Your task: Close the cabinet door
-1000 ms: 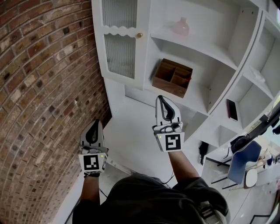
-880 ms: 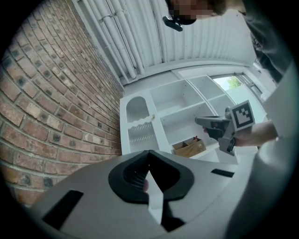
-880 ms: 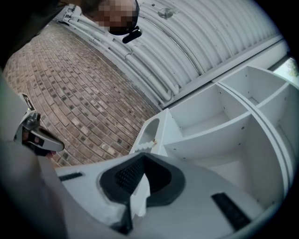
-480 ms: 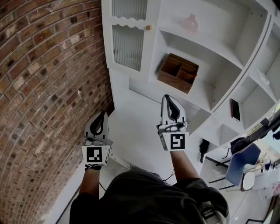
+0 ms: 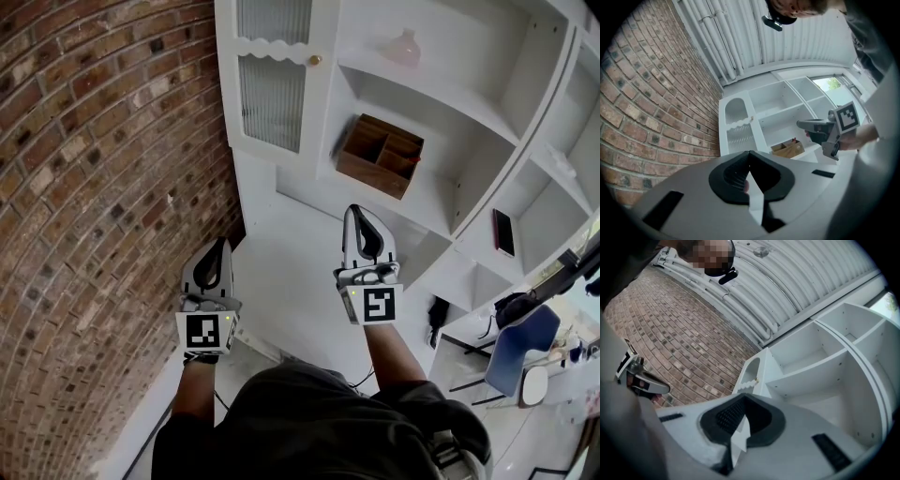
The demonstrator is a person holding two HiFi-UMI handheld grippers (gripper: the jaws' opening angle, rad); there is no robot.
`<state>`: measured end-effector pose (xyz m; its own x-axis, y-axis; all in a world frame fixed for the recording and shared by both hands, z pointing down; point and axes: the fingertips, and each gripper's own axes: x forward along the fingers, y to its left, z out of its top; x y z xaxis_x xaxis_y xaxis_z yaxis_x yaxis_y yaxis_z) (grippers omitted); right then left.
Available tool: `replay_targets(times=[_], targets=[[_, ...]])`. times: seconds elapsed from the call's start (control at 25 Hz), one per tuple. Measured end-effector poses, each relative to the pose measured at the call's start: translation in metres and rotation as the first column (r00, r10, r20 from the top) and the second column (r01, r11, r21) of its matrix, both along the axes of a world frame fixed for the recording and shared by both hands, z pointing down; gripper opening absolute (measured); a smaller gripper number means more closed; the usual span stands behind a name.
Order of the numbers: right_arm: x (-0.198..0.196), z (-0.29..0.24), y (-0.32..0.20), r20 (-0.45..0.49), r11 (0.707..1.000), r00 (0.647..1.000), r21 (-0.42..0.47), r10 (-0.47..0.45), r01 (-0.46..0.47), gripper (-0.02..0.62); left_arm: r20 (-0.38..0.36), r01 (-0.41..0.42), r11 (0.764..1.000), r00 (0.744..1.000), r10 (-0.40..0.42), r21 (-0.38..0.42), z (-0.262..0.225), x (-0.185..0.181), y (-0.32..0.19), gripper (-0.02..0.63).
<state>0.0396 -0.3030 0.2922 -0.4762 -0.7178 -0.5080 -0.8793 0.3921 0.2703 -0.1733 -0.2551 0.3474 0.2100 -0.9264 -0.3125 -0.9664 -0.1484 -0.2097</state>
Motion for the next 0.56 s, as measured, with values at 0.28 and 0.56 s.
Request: replay_targets(times=[0.28,0.56], targets=[[-0.0034,0.0029,0.0008,-0.003,0.999,1.000,-0.033,-0.011,0.011,0.000,0.011,0.008,1.000,1.000,-0.008,-0.009,0.0023,-0.0013,-0.0011,0.002],[-0.0019,0.0065,-0.0008,-0.005,1.000,1.000,0.006,-0.011,0.011,0.000,0.013,0.012,1.000,1.000,-0.012,-0.013,0.0029,-0.0027,-0.0019,0.002]])
